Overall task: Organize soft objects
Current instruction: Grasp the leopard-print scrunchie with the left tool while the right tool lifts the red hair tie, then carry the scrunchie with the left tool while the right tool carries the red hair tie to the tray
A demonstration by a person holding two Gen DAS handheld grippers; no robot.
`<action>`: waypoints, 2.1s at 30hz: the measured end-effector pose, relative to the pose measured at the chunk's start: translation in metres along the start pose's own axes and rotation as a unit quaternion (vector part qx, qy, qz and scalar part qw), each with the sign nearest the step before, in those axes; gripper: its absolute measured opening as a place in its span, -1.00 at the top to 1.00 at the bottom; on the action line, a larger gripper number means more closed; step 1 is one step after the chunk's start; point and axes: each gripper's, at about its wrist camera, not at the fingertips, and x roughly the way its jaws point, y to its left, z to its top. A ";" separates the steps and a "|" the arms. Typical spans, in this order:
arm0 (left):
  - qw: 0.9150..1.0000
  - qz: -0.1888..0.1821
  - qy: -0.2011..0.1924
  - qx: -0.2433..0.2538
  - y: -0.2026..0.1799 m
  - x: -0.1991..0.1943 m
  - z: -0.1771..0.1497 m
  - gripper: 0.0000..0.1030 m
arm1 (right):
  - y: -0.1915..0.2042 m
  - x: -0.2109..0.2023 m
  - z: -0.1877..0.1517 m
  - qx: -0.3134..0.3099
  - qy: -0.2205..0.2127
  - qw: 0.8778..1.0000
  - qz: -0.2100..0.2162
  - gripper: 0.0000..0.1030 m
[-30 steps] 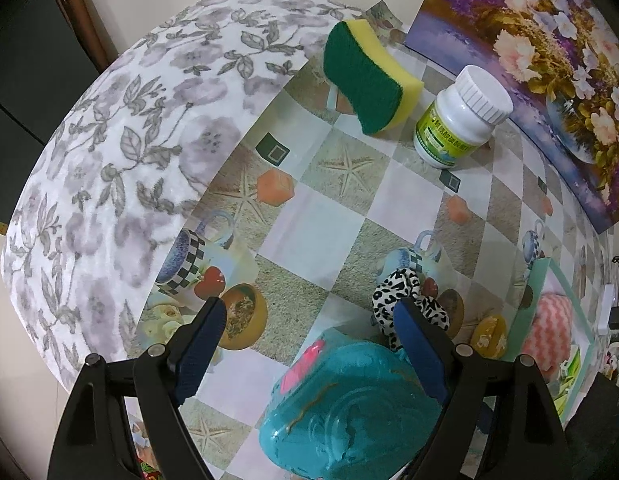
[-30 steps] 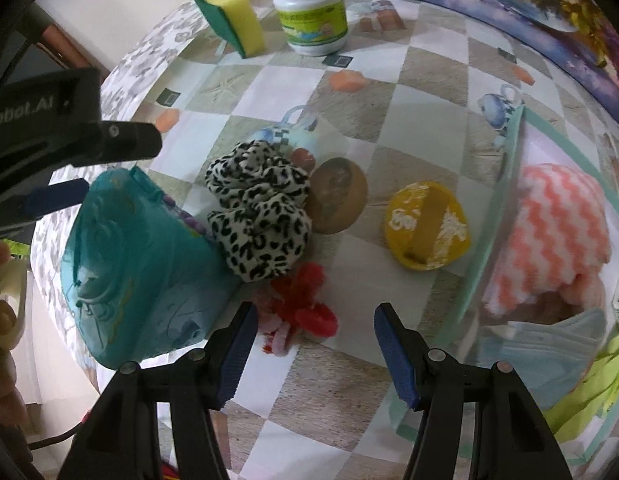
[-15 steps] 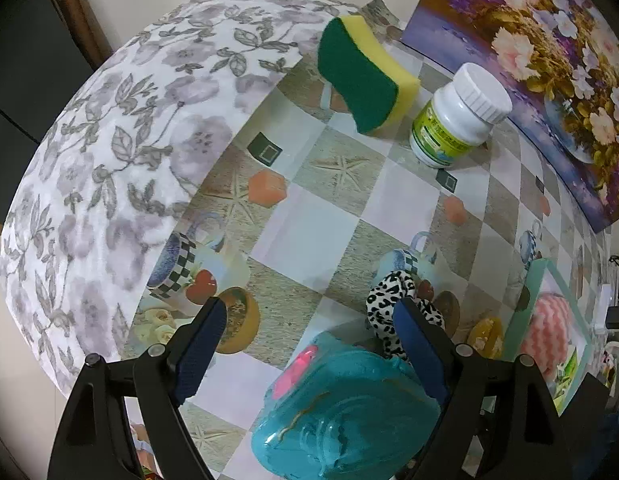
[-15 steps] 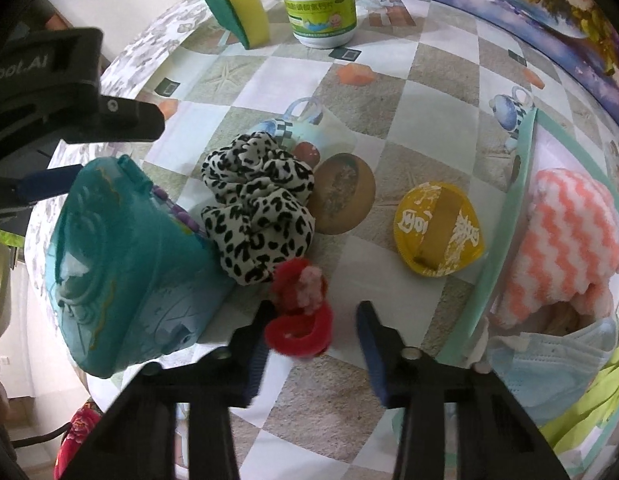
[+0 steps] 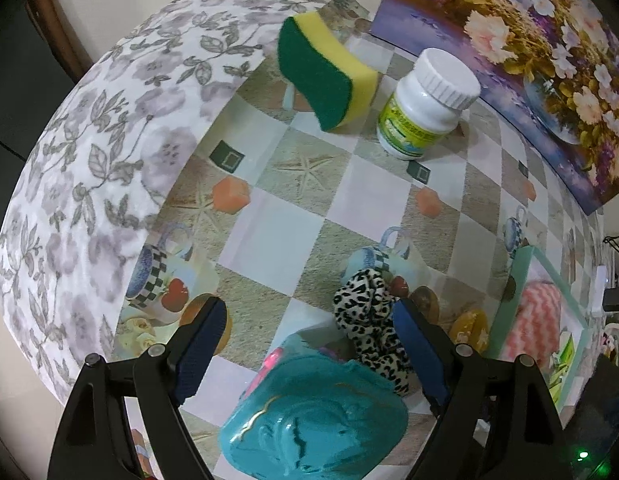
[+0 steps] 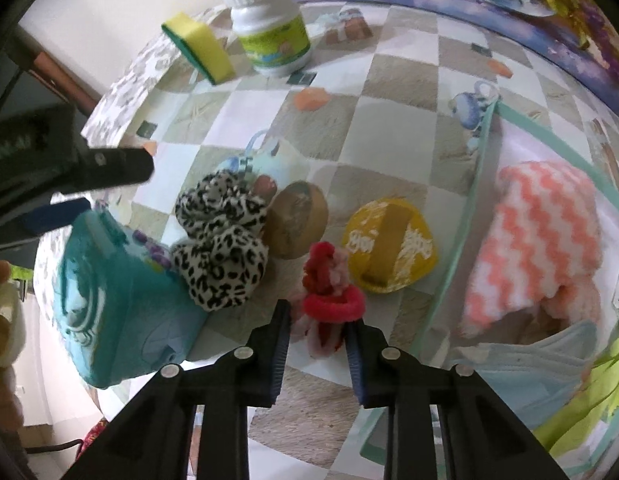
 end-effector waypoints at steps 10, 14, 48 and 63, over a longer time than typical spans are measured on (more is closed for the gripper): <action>0.999 0.008 -0.013 0.040 -0.023 -0.005 0.005 -0.66 | -0.032 -0.042 0.015 0.030 -0.039 0.999 -0.007 0.46; 0.996 0.022 -0.023 0.078 -0.038 -0.008 0.003 -0.66 | -0.041 -0.065 0.011 0.050 -0.058 0.997 -0.014 0.46; 0.921 0.170 0.028 0.350 -0.130 0.054 -0.056 -0.13 | -0.105 -0.096 0.003 0.154 -0.088 0.984 -0.010 0.46; 0.940 0.146 0.009 0.308 -0.119 0.041 -0.042 0.50 | -0.108 -0.094 0.002 0.161 -0.086 0.983 -0.008 0.46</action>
